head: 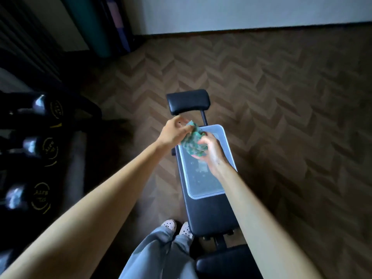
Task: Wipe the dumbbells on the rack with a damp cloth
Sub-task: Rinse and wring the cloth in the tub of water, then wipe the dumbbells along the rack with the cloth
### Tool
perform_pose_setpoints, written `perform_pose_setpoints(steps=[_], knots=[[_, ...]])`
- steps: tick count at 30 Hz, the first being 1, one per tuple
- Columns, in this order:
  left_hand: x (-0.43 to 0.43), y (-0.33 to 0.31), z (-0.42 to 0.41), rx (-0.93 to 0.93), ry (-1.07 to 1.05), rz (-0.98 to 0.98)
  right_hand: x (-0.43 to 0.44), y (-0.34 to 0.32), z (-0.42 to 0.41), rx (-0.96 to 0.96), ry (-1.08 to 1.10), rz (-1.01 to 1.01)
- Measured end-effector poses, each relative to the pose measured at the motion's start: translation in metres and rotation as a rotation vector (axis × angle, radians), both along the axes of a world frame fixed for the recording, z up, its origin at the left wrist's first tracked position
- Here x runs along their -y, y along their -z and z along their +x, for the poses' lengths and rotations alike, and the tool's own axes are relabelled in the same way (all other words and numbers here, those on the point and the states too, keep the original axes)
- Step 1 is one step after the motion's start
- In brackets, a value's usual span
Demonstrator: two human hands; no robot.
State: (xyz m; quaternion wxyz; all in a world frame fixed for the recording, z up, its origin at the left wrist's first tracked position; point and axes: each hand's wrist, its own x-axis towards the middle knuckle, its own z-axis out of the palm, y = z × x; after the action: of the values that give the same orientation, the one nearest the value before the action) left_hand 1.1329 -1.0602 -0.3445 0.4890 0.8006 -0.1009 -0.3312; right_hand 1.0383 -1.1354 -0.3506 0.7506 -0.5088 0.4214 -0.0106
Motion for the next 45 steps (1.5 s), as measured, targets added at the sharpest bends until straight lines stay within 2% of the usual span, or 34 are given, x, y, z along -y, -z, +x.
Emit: perform_pose_setpoints(steps=[2,5,8,12,19,24,28,31,35,38,42,45], knots=[[-0.033,-0.030,0.006,0.041,-0.078,-0.042,-0.025,-0.030,0.013,0.055,-0.095,-0.111],[-0.100,-0.066,0.010,0.200,-0.272,-0.013,-0.077,-0.071,0.028,0.102,-0.265,-0.194],[-0.170,-0.095,0.005,0.359,-0.428,0.120,-0.138,-0.097,0.039,0.123,-0.450,-0.257],[-0.283,-0.126,-0.014,0.449,-0.611,0.230,-0.241,-0.124,0.047,0.185,-0.666,-0.353],[-0.475,-0.153,-0.078,0.471,-0.860,0.324,-0.421,-0.150,0.031,0.351,-1.014,-0.323],[-0.594,-0.151,-0.159,0.434,-1.166,0.436,-0.543,-0.148,-0.012,0.381,-1.307,-0.305],[-0.656,-0.151,-0.238,0.348,-1.460,0.404,-0.619,-0.139,-0.058,0.409,-1.576,-0.310],[-0.685,-0.147,-0.300,0.352,-1.599,0.424,-0.668,-0.134,-0.092,0.477,-1.734,-0.409],[-0.702,-0.142,-0.384,0.332,-1.713,0.517,-0.719,-0.122,-0.144,0.621,-1.969,-0.707],[-0.704,-0.135,-0.429,0.291,-1.758,0.531,-0.739,-0.108,-0.177,0.774,-2.049,-0.887],[-0.699,-0.130,-0.494,0.234,-1.895,0.573,-0.765,-0.093,-0.238,0.858,-2.171,-0.905],[-0.695,-0.131,-0.545,0.139,-1.885,0.669,-0.778,-0.087,-0.295,0.839,-2.249,-0.905]])
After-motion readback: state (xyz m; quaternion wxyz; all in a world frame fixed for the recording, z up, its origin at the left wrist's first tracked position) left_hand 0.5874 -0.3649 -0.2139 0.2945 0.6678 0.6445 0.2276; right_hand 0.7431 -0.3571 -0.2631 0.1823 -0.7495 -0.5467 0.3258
